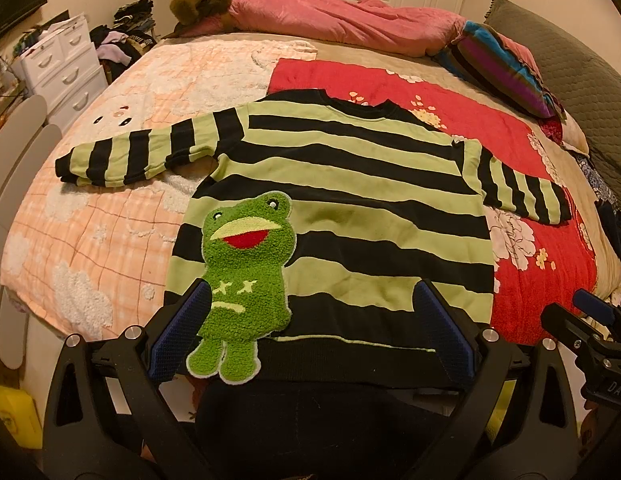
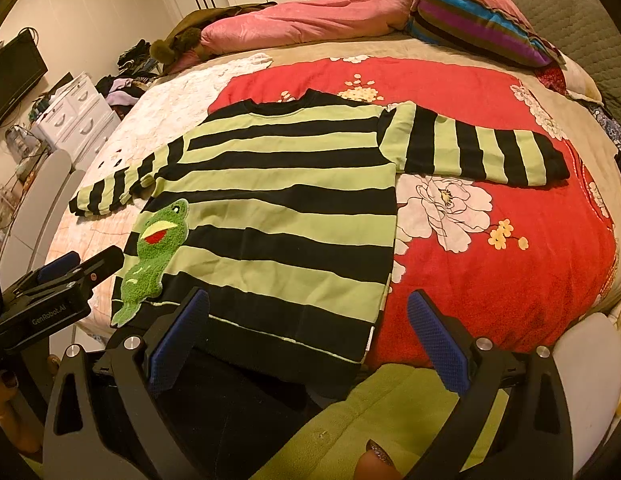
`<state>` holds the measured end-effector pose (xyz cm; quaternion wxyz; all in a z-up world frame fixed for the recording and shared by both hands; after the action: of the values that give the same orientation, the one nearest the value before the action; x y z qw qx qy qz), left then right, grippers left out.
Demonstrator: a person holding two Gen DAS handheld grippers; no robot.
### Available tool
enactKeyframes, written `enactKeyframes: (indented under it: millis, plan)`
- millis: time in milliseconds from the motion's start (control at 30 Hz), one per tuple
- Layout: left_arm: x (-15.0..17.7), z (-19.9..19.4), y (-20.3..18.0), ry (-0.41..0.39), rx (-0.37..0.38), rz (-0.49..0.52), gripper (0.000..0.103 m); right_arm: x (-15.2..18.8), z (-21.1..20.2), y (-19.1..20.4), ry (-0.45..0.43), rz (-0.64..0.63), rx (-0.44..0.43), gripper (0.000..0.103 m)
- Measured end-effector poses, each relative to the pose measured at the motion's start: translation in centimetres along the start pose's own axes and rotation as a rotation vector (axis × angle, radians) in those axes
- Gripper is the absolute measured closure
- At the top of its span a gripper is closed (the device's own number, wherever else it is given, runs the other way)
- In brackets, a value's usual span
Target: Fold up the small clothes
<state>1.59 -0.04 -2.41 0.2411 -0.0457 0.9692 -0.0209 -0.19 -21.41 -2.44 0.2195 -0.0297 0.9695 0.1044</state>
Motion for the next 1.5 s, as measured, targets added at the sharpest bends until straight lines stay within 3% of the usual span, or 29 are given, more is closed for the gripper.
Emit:
enactKeyframes:
  millis: [967, 1500]
  plan:
    - [-0.9, 0.1, -0.4, -0.002, -0.006, 0.01, 0.008, -0.7, 0.1, -0.7, -0.03, 0.012, 0.012, 0.004]
    - [-5.8, 3.0, -2.0, -0.026, -0.029, -0.006, 0.008, -4.9, 2.3, -5.3, -0.096, 0.1, 0.066, 0.004]
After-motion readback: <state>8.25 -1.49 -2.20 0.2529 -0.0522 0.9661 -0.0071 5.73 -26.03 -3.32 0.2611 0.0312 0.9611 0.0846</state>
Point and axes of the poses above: each gripper's, at about its wrist camera, not at the fingertips, and z roughly the way its jaws point, y to its left, x to its underside, the point moved 3 cm from there along z, roughly the way its jaws point, and after that the axes turned 6 degrees about y, right-handed, at the moved point
